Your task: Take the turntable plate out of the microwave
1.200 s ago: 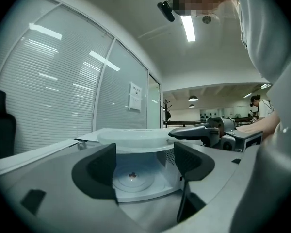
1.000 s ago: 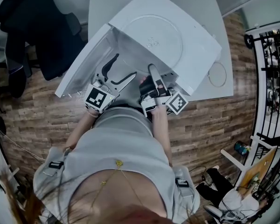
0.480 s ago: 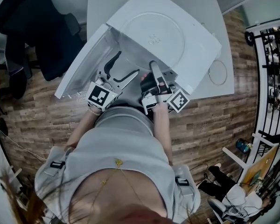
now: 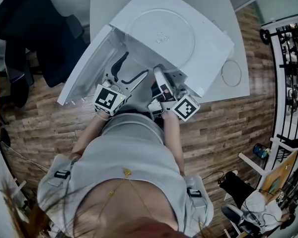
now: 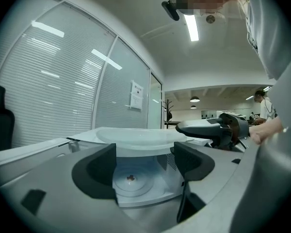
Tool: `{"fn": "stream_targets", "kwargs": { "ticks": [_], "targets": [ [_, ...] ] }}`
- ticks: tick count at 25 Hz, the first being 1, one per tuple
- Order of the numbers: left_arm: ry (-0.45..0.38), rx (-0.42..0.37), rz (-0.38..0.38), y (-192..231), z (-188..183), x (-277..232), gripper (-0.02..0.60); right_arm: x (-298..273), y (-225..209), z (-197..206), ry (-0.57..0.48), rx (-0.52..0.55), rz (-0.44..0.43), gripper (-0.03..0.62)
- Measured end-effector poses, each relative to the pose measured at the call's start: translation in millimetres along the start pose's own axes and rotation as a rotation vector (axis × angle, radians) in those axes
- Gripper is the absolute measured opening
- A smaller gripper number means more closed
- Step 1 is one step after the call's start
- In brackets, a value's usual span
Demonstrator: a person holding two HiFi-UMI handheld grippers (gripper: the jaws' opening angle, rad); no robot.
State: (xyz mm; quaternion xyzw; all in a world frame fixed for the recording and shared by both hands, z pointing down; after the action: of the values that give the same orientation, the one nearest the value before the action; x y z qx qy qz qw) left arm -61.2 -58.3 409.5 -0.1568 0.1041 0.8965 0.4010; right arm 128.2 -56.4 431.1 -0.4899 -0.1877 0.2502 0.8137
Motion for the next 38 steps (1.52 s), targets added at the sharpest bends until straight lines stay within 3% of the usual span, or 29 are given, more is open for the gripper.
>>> {"fn": "stream_targets", "kwargs": {
  "ticks": [5, 15, 23, 38],
  "targets": [
    [0.006, -0.005, -0.015, 1, -3, -7, 0.364, 8, 3, 8, 0.037, 0.046, 0.077, 0.204],
    [0.011, -0.017, -0.043, 5, -10, -25, 0.364, 27, 17, 10, 0.125, 0.187, 0.150, 0.206],
    [0.010, -0.015, -0.061, 5, -15, -39, 0.364, 42, 18, 12, 0.146, 0.188, 0.156, 0.206],
    [0.023, -0.053, -0.132, 1, -26, -58, 0.364, 54, 26, 10, 0.195, 0.218, 0.081, 0.202]
  ]
}}
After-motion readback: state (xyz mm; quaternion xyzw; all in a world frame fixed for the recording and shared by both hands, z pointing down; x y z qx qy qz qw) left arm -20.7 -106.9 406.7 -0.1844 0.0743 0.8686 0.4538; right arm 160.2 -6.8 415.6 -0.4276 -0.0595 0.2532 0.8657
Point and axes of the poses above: the fingertips, and each gripper's own axes: x backward along the fingers, y to its left, z out of its underside, the point moved 9 cm from there along x, backward along the fingers, and after that the axes turned 14 degrees about y, right-handed, at the moved point
